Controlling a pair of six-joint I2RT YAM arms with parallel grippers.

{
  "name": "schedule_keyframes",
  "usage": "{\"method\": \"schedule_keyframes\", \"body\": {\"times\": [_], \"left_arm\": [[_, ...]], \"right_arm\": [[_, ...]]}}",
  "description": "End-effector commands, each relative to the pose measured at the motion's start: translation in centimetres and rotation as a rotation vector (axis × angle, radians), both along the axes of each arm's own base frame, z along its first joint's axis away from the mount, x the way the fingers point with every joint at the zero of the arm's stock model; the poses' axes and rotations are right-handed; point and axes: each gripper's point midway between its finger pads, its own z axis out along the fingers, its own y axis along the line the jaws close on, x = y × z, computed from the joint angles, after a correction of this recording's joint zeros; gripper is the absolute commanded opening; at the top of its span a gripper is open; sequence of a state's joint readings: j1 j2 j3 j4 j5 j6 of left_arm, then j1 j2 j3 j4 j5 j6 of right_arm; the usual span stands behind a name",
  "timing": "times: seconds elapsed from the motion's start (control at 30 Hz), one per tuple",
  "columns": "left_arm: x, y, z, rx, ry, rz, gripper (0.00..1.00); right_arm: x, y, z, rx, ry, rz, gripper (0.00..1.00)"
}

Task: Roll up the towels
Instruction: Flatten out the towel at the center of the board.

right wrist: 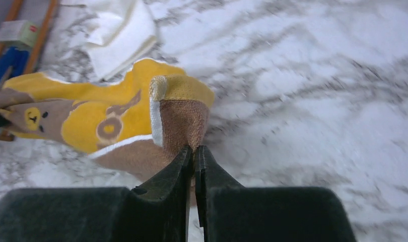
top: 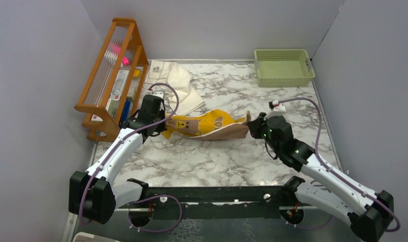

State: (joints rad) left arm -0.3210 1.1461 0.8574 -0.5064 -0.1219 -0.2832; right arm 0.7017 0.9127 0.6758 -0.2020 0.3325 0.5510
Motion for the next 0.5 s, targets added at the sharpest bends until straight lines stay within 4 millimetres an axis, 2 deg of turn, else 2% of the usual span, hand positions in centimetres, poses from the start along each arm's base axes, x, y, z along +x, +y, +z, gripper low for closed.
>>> {"method": "schedule_keyframes", "body": {"times": [0.0,0.1,0.23,0.37,0.47], "left_arm": [[-1.5,-0.4,-2.5,-0.028,0.096,-0.008,0.00],[-1.6,-0.4,-2.2,-0.031,0.088,-0.008,0.00],[-1.9,-0.4,-2.4,-0.038,0.090,-0.006,0.01],[-1.8,-0.6,-2.2,-0.045,0.085,-0.014,0.02],[-0.6,-0.9,-0.9,-0.048,0.050,-0.023,0.02]], "right_arm": [[-3.3,-5.7,-4.8,0.002,0.118,-0.213,0.08],[-5.0,-7.2,-5.1,0.042,0.138,-0.250,0.08],[-5.5,-7.6,-3.1,0.116,0.078,-0.246,0.09],[-5.0,-7.3,-1.4,0.104,0.033,-0.226,0.06],[-3.5,-6.4,0.2,0.061,-0.009,-0.199,0.01]]}}
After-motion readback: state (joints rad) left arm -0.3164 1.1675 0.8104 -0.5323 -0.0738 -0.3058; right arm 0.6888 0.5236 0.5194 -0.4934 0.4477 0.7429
